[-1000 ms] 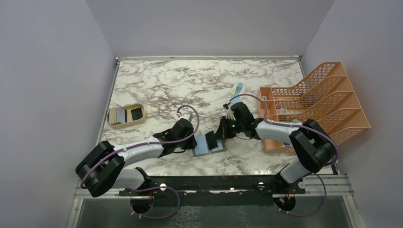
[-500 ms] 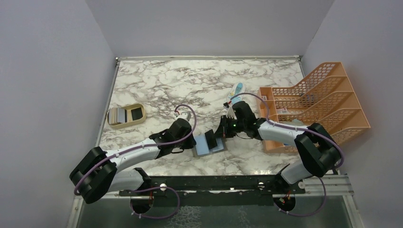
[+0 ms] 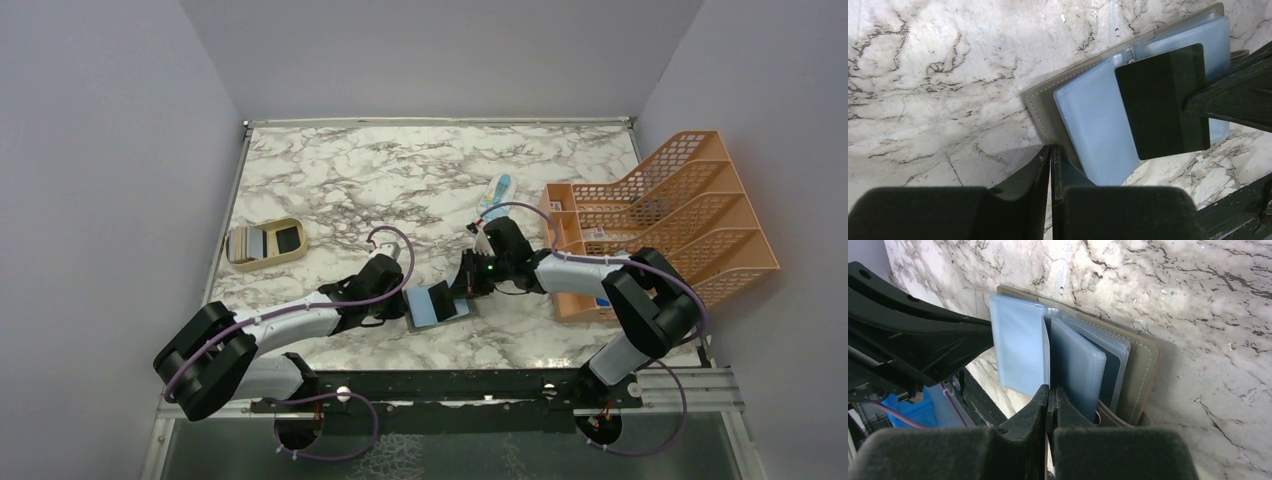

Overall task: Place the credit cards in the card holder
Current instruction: Insert the credit card into the card holder.

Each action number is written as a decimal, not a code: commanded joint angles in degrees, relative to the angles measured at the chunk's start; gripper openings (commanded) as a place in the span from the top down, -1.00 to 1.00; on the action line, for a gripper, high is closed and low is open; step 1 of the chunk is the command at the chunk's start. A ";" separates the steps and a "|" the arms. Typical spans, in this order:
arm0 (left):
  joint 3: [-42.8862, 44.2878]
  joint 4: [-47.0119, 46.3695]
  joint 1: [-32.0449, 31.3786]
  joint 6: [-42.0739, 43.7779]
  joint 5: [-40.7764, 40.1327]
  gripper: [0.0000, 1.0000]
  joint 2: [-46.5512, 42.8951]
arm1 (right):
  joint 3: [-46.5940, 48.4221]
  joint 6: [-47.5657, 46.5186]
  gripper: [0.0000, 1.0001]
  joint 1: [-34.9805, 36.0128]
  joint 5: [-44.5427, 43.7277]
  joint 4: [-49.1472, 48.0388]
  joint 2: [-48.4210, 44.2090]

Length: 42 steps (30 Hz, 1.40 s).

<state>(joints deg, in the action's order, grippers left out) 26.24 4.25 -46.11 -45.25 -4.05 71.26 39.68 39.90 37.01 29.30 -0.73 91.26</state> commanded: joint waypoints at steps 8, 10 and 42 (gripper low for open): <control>-0.80 -0.83 0.21 0.96 -2.18 0.84 1.50 | 1.27 -0.10 0.98 -0.33 -0.05 0.75 2.70; -0.35 -0.56 0.15 1.15 -2.23 0.84 1.39 | 1.65 -0.32 0.98 -0.47 -0.08 1.71 1.98; 4.91 0.33 0.93 6.04 -4.80 0.84 6.60 | 1.07 0.96 0.98 -2.79 -2.40 7.08 -2.49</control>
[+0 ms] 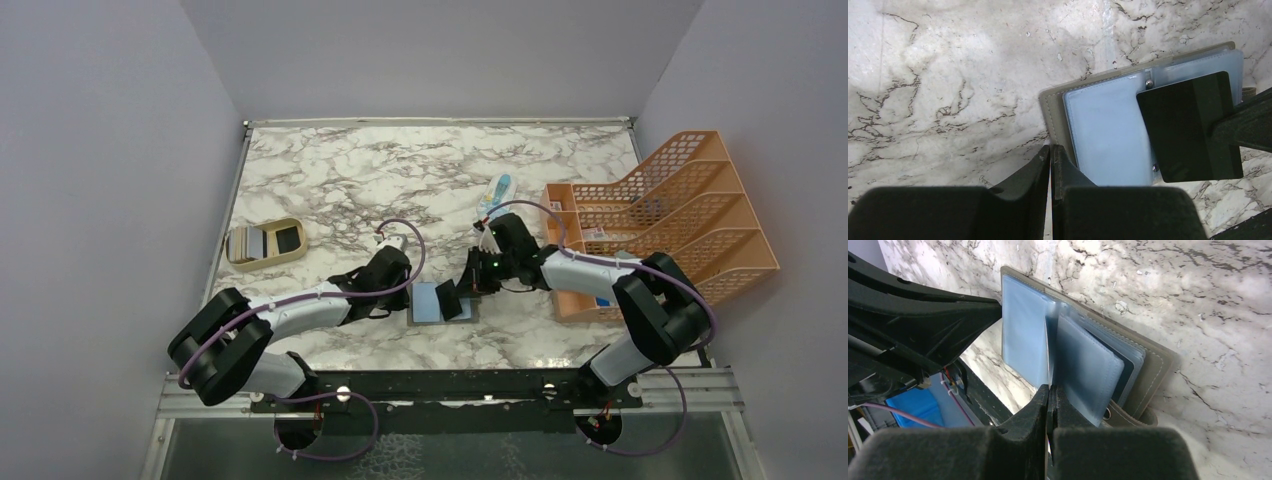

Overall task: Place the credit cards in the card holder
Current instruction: Insert the credit card into the card holder.

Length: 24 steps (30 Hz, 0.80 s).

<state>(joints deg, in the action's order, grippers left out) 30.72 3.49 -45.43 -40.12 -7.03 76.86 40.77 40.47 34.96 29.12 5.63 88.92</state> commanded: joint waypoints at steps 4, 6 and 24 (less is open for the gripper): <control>0.55 1.07 0.25 0.83 -1.59 0.83 1.00 | 0.03 0.31 0.98 -1.21 -1.93 1.00 -0.34; 0.61 0.92 0.30 0.79 -1.39 0.83 1.16 | -0.28 0.29 0.98 -1.23 -1.45 0.52 -0.20; -1.39 -1.50 0.25 -1.86 1.72 0.84 0.94 | -0.94 2.36 0.98 -1.25 4.36 -6.75 5.20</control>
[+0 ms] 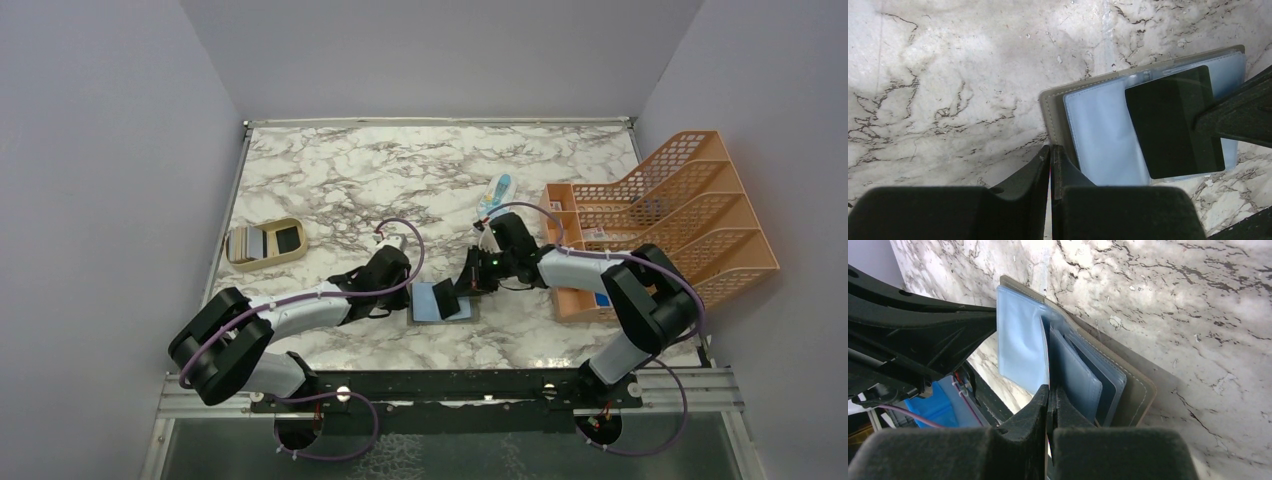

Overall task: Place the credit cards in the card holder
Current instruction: Insert the credit card into the card holder.

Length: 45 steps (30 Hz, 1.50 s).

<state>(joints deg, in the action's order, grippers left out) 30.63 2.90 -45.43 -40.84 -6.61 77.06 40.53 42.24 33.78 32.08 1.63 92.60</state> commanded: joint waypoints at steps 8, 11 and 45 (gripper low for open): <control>-2.61 -2.26 0.26 -3.00 2.85 0.84 0.25 | -1.95 2.15 0.98 -0.03 1.75 -6.09 1.63; -4.02 -3.75 0.26 -4.89 4.65 0.84 -0.51 | -2.41 3.07 0.98 -0.03 1.34 -7.01 1.60; -9.56 -10.68 0.08 -10.84 8.19 0.90 -0.68 | -10.34 12.23 0.98 0.60 0.58 -18.94 0.83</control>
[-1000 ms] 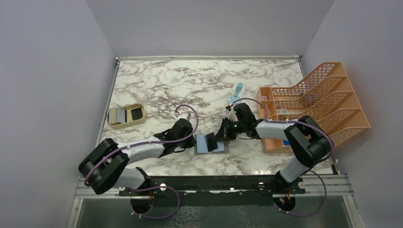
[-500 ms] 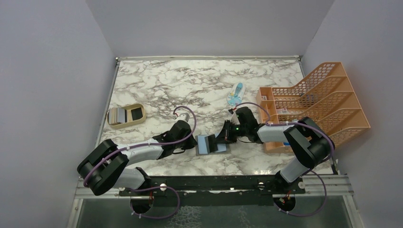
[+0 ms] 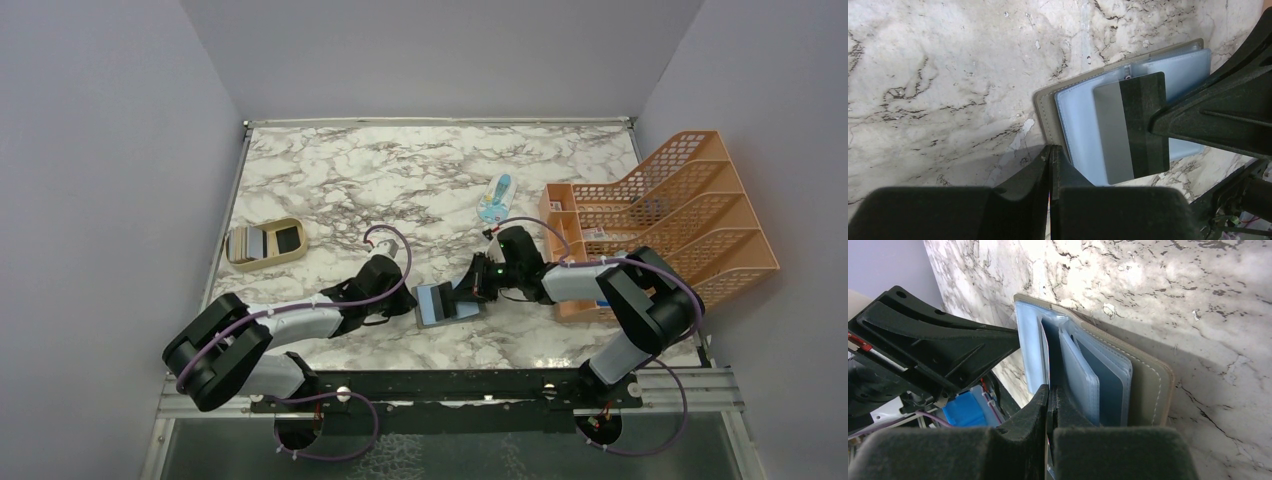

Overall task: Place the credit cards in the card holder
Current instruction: Insert the credit card into the card holder.

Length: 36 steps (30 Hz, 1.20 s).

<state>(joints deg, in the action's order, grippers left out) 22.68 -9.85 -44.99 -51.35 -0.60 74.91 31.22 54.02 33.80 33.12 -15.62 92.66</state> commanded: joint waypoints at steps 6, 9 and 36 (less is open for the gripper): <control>-1.29 1.62 -0.34 -0.15 2.45 0.90 2.39 | -0.99 -0.25 0.98 0.74 -0.62 -1.02 0.54; -1.19 1.53 -0.36 -0.15 2.45 0.90 2.53 | -1.12 -0.27 0.98 0.77 0.03 -1.18 0.99; -0.03 -0.68 -0.45 -0.50 4.65 0.91 3.03 | 5.37 -9.06 0.09 3.07 -7.24 15.21 -4.46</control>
<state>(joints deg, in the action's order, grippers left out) 22.68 -11.97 -45.01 -51.79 1.34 76.29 35.40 45.63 35.48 26.11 -0.03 87.85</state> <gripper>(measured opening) 0.049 0.462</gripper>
